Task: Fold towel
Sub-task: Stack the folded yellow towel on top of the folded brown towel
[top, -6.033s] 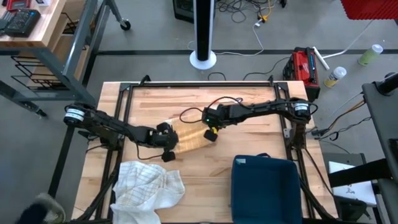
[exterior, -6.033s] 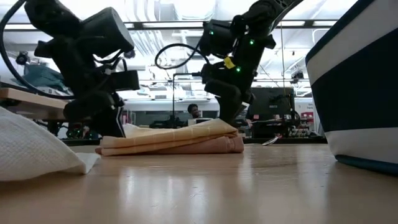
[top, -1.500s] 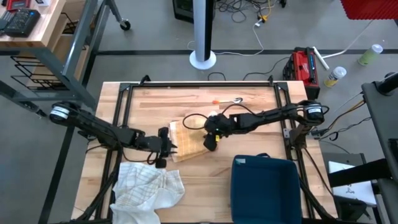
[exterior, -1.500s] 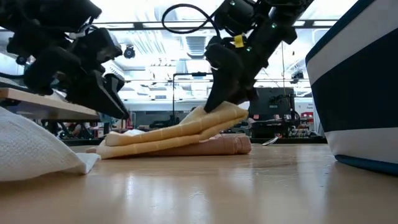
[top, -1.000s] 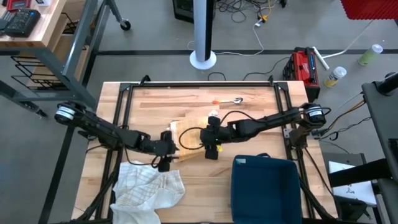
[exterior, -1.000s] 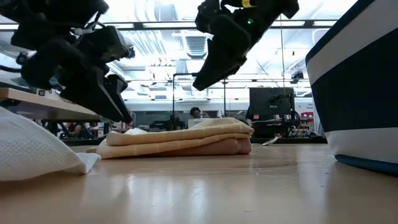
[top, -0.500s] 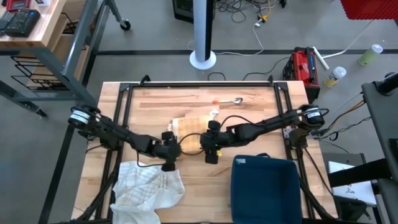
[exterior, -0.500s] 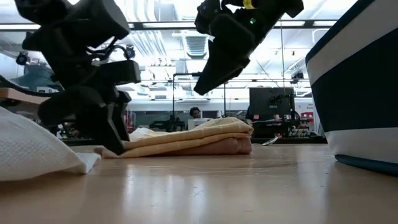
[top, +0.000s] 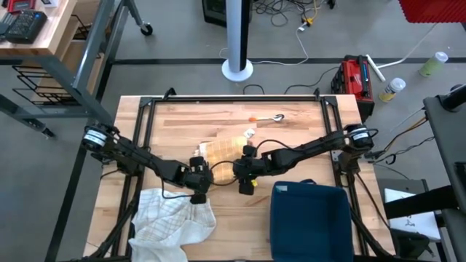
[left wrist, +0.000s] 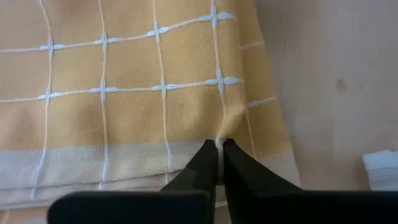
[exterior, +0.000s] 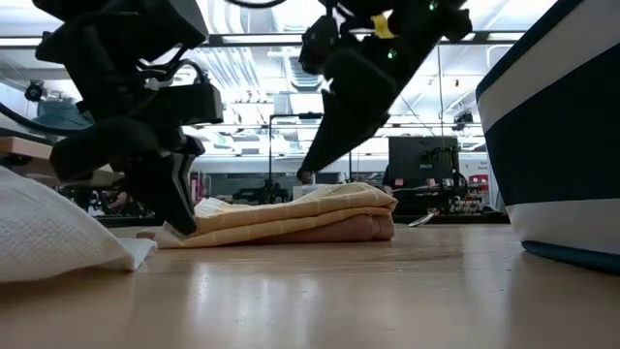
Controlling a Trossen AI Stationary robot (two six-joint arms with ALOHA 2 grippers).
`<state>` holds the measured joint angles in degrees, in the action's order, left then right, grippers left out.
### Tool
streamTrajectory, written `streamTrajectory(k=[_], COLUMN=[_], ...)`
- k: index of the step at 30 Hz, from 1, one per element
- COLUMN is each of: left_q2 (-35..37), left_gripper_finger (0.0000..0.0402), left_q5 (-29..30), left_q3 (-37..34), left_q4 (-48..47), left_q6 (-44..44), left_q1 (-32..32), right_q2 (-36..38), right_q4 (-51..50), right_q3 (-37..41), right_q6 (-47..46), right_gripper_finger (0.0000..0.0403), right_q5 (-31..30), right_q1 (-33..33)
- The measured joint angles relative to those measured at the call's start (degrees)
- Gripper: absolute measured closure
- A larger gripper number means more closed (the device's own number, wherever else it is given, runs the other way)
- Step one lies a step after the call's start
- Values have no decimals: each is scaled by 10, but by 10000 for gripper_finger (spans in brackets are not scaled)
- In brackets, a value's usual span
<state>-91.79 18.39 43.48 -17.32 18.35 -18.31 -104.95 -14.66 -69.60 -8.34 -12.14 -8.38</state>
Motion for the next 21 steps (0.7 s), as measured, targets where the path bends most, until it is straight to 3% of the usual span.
streamTrajectory(k=[5,14,21], left_q2=[12,28,29], left_gripper_finger=[394,398,400], left_q5=[1,6,1], left_q3=[5,82,83], left_q4=[-9,-143,-150], left_q6=[17,21,71], left_q1=[-6,-16,-48], right_q2=[-22,-30,-30], right_q4=[4,11,16], right_q3=[0,1,-1], right_q6=[-15,-38,-43], right_gripper_finger=[204,204,204], right_q5=[0,-35,-34], right_q1=[0,1,1])
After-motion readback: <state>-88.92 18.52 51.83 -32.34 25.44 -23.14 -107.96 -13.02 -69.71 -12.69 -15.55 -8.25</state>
